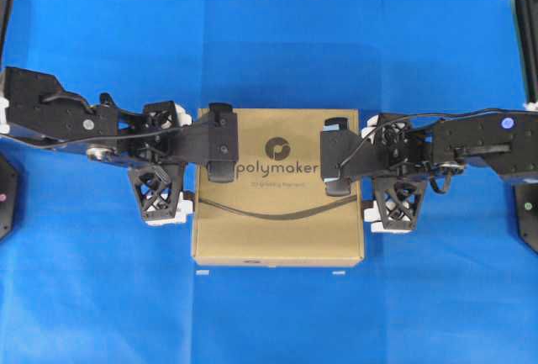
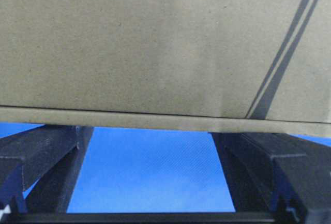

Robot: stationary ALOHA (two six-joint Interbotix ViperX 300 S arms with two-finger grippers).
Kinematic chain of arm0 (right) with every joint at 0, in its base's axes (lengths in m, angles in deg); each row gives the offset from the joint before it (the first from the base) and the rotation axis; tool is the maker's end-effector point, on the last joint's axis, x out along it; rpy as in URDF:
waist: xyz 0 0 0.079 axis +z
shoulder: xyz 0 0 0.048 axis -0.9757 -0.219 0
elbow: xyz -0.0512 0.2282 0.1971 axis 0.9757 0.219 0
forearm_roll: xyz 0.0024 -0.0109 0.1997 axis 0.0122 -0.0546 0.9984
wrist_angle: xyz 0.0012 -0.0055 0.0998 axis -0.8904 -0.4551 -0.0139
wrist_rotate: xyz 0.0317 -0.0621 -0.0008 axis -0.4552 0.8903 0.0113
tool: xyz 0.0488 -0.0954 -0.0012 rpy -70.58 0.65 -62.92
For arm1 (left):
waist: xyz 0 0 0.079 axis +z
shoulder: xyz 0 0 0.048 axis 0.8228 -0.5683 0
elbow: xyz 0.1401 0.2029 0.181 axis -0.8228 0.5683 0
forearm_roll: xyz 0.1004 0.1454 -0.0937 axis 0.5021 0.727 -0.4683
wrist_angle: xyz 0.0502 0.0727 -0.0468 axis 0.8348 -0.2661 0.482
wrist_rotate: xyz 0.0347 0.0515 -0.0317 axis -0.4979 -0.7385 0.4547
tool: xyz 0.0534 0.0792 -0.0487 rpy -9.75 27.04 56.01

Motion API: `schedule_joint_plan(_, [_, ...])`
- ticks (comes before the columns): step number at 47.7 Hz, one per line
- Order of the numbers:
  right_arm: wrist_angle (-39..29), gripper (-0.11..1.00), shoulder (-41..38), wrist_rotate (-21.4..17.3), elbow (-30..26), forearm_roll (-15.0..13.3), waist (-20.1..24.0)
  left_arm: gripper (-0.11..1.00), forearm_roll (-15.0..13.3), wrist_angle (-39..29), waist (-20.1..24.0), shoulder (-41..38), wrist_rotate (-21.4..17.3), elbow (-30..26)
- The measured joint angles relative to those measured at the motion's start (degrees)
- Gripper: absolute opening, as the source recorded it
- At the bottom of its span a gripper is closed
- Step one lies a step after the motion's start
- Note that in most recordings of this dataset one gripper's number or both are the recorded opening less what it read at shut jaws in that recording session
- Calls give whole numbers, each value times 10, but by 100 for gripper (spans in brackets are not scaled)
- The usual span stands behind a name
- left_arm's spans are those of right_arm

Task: Lift up the cardboard box by clamping it between your arms.
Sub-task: 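Lower the clamped box back onto the table with both grippers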

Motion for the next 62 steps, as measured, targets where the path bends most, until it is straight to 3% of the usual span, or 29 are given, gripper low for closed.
schedule_joint_plan(37, [48, 99, -62, 0, 1, 1, -1, 86, 0, 72, 1, -33, 14, 47])
schedule_joint_plan(62, [118, 99, -39, -17, 53, 2, -3, 87, -1, 88, 3, -12, 21, 76])
